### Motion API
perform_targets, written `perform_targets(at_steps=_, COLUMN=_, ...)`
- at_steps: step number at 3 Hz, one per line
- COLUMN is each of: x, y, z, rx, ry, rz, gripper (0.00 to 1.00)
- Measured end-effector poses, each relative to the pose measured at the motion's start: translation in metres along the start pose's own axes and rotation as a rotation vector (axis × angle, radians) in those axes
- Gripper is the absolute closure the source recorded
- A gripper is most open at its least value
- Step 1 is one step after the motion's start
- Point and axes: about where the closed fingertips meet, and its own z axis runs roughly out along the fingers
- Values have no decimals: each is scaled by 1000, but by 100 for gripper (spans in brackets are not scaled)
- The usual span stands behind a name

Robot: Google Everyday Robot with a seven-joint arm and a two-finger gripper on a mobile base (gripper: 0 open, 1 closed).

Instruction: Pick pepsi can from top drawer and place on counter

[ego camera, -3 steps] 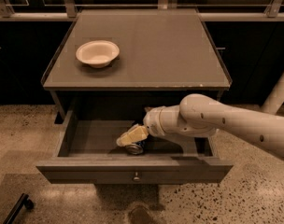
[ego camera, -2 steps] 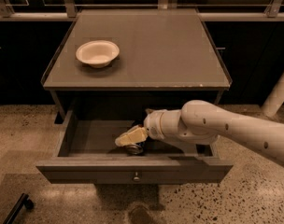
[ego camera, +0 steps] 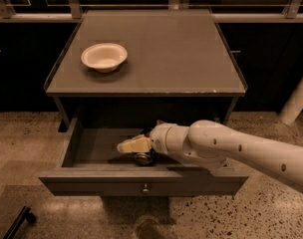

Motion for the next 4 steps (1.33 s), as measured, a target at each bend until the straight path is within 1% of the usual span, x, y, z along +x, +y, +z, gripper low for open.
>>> perform_targets(at_steps=1, x=0, y=0, z=1, rx=5, ry=-2, rz=4, gripper=0)
perform_targets(at_steps=2, x=4, y=-5, z=10, rx=46, ry=-6, rz=39, gripper=0)
perform_targets(at_steps=3, x=6, y=-17, z=23, rx=112, ry=0, rz=58, gripper=0)
perform_targets(at_steps=4, x=13, y=-28, z=39, rx=174, ry=42, rz=34, gripper=0)
